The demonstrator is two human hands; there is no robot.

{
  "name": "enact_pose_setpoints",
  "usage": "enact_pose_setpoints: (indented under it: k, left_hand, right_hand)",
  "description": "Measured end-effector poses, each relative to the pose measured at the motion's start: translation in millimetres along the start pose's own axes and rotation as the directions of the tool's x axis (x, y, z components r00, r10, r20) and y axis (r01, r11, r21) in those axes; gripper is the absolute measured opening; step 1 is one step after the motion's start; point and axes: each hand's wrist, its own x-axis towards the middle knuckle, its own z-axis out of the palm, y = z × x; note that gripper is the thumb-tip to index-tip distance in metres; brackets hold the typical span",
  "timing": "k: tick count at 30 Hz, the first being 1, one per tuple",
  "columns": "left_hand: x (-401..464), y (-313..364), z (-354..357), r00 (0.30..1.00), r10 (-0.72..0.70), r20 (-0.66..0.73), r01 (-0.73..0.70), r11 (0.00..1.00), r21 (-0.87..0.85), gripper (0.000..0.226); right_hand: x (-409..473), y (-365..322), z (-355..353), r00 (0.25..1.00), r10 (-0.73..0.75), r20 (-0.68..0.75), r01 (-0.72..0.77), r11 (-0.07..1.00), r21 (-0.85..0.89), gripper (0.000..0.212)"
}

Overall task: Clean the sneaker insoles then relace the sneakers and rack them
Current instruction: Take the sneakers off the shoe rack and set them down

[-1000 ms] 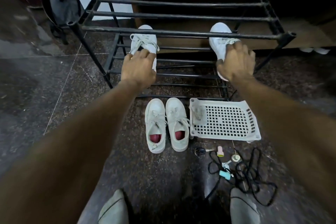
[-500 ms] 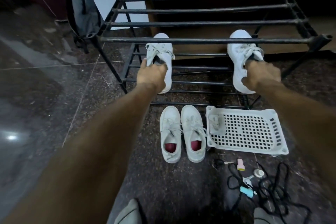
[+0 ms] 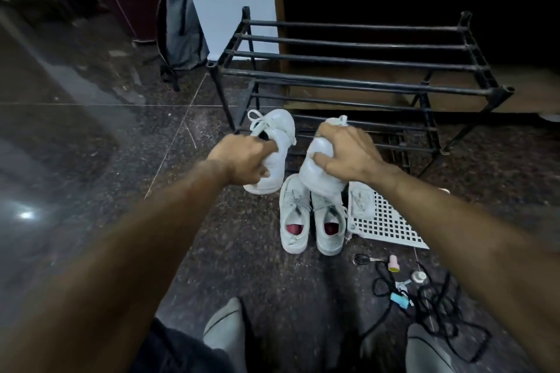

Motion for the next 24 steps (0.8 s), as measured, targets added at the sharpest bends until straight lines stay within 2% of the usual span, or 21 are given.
enact_pose_setpoints:
  k: [5, 10, 13, 19, 24]
  left_hand:
    - [-56, -2, 35, 0.994, -0.097, 0.056, 0.101, 0.992, -0.071, 0.038]
    - [-86, -7, 80, 0.986, -0.152, 0.067, 0.159, 0.981, -0.116, 0.029]
    - [-88, -7, 104, 0.975, -0.188, 0.118, 0.206, 0.964, -0.168, 0.031]
    - [-86, -6, 167, 0.914, -0.316, 0.254, 0.379, 0.889, -0.257, 0.032]
    - [-67, -16, 193, 0.876, -0.402, 0.267, 0.470, 0.837, -0.280, 0.027]
  right_hand:
    - [-9, -53, 24, 0.972, -0.166, 0.167, 0.165, 0.986, 0.020, 0.024]
    - [-13, -71, 67, 0.955, -0.169, 0.242, 0.142, 0.982, 0.124, 0.027]
    - [-13, -74, 97, 0.932, -0.191, 0.308, 0.150, 0.977, 0.151, 0.032]
    - [-8, -80, 169, 0.892, -0.242, 0.381, 0.224, 0.970, 0.091, 0.027]
    - [1, -100, 213, 0.909, -0.223, 0.351, 0.240, 0.971, -0.005, 0.030]
